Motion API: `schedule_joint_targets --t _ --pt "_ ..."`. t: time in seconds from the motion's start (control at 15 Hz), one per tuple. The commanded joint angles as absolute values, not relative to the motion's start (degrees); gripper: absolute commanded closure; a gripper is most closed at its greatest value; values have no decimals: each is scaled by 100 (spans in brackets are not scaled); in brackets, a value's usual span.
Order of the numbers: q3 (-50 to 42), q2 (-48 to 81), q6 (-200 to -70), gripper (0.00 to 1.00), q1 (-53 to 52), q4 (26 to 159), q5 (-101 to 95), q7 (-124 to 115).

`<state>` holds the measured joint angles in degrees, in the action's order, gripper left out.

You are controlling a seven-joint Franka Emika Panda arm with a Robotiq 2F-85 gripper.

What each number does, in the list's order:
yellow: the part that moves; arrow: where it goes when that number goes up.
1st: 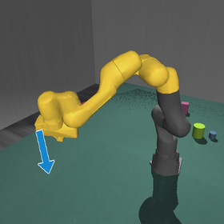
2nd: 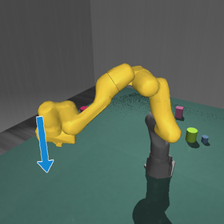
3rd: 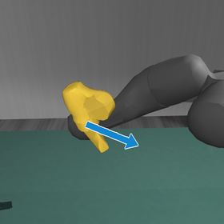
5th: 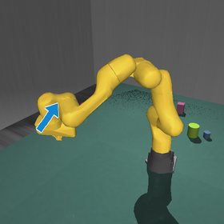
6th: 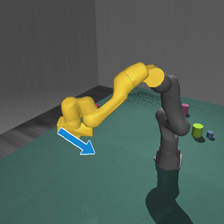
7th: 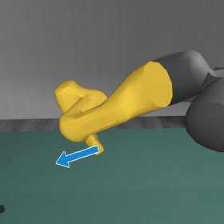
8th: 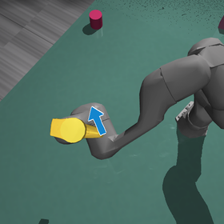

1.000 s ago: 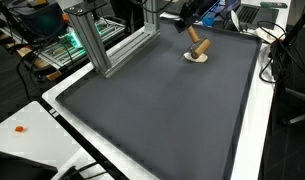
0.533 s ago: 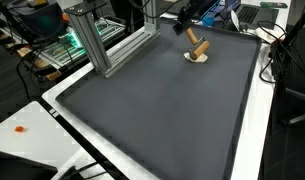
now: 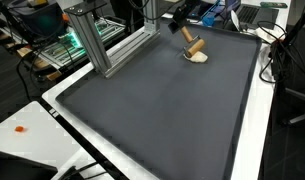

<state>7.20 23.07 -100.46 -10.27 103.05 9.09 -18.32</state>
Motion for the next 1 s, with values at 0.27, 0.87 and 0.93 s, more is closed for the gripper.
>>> schedule_joint_targets --t 0.27,0.87,0.93 --pt "693 2239 -9798 65 -1051 10307 872 -1586" --pt "687 2003 -9006 65 -1039 9669 233 -884" --pt "695 1986 -8862 65 -1039 9567 162 -793"
